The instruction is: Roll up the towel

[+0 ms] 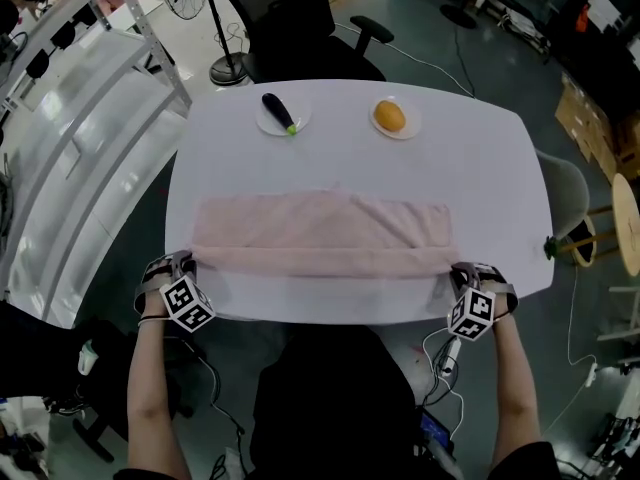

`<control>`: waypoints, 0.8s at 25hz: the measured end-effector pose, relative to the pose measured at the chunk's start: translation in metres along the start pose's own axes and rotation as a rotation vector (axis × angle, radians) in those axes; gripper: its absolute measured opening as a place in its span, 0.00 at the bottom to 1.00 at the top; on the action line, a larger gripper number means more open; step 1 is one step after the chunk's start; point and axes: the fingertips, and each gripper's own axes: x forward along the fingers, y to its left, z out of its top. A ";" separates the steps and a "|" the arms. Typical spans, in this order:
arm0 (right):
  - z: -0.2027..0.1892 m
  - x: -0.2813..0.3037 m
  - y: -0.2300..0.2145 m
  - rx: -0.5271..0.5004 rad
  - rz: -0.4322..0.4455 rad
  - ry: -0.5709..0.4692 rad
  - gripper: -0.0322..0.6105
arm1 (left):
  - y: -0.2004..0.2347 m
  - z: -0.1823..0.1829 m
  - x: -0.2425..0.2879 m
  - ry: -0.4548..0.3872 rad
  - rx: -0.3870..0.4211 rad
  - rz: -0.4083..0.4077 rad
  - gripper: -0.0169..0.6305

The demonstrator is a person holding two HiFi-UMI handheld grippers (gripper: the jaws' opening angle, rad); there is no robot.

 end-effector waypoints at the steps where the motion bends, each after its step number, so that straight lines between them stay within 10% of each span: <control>1: -0.001 -0.003 -0.002 -0.004 -0.007 -0.001 0.09 | 0.003 0.001 -0.003 -0.008 0.013 0.005 0.10; 13: -0.031 -0.032 0.063 0.027 0.022 0.051 0.09 | -0.062 -0.008 -0.044 -0.088 0.236 -0.080 0.09; 20: -0.031 -0.024 0.074 0.048 0.107 0.065 0.09 | -0.059 -0.009 -0.037 -0.086 0.214 -0.137 0.09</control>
